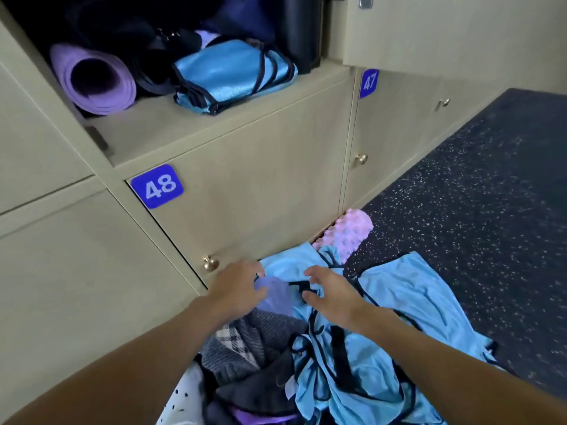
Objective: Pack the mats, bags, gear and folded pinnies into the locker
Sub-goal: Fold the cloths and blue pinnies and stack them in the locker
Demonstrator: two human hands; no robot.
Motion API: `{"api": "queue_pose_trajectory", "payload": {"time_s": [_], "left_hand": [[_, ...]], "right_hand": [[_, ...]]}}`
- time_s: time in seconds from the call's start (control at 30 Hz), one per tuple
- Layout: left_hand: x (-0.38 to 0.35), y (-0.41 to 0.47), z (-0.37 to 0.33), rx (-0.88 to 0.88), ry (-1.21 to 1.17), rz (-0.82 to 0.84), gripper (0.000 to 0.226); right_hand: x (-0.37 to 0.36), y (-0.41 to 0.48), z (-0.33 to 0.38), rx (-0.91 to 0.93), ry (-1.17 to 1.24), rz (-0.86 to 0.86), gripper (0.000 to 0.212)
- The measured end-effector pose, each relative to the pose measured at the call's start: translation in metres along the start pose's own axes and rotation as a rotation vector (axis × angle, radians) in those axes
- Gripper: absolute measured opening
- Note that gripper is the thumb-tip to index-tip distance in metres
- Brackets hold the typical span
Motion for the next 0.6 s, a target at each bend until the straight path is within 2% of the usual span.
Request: {"api": "queue_pose_trajectory", "payload": {"time_s": [0.1,0.17,0.23,0.3,0.37,0.47,0.53,0.6], "left_hand": [[-0.030,0.002,0.022,0.030,0.102,0.069,0.056],[-0.040,0.002,0.029,0.039,0.197,0.073,0.065],[-0.042,0.001,0.033,0.036,0.184,0.028,0.061],[-0.046,0.000,0.037,0.009,0.144,-0.003,0.055],[-0.047,-0.004,0.038,-0.017,0.111,-0.016,0.038],[-0.041,-0.009,0.036,-0.043,0.110,-0.059,0.011],[-0.040,-0.013,0.032,-0.077,0.099,-0.056,0.020],[-0.038,-0.018,0.027,-0.099,0.097,-0.029,0.041]], "right_hand": [[-0.036,0.010,-0.006,-0.002,0.053,0.078,0.036],[-0.054,0.016,-0.005,0.008,0.057,0.103,0.030],[-0.066,0.019,-0.001,0.022,0.063,0.127,0.025],[-0.075,0.023,0.000,0.020,0.064,0.145,0.031],[-0.079,0.027,-0.002,-0.013,-0.005,0.151,0.033],[-0.079,0.027,-0.003,-0.032,-0.099,0.126,0.016],[-0.073,0.024,-0.002,-0.010,-0.053,0.095,0.001],[-0.067,0.020,0.001,0.011,0.034,0.074,0.019]]}}
Point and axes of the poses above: each hand's wrist, its own y-axis towards the middle knuckle, its own x-axis out of the back of the hand, z = x × y, the point moved 10 cm from there along y, towards the middle knuckle, and after that the axes turned 11 degrees about z, right-handed, at the moved point
